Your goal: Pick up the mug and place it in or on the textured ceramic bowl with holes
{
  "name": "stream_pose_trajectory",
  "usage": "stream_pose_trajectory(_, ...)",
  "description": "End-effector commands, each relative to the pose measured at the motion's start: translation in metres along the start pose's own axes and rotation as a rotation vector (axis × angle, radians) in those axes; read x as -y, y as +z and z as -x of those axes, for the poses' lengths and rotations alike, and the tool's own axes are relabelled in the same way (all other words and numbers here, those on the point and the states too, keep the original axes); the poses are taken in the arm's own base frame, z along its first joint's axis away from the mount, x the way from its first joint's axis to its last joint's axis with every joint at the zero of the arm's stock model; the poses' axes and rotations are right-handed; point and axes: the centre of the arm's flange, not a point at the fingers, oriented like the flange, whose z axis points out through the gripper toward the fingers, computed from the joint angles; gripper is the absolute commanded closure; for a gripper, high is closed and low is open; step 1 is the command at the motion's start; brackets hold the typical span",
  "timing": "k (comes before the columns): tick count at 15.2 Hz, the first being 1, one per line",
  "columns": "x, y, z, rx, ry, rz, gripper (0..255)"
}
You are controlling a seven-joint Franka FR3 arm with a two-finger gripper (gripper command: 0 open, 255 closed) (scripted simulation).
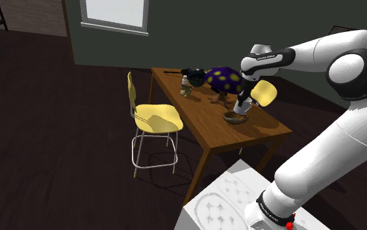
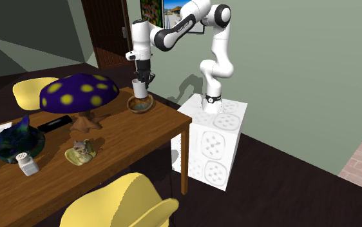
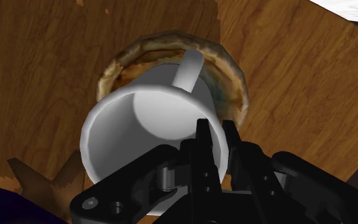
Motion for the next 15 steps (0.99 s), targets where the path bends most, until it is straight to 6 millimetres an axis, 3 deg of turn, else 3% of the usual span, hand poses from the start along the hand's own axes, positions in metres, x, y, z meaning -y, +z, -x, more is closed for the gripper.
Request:
stream_pose_trajectory(1, 0.000, 0.000, 0.000, 0.000, 0.000, 0.000, 255)
stream_pose_trajectory(2, 0.000, 0.000, 0.000, 0.000, 0.000, 0.000, 0)
stream_pose_trajectory(7, 0.000, 0.000, 0.000, 0.000, 0.000, 0.000, 0)
stream_pose_trajectory(11, 0.000, -0.050, 0.000, 0.000, 0.000, 0.000, 0)
stream_pose_trajectory(15, 0.000, -0.050, 0.000, 0.000, 0.000, 0.000, 0)
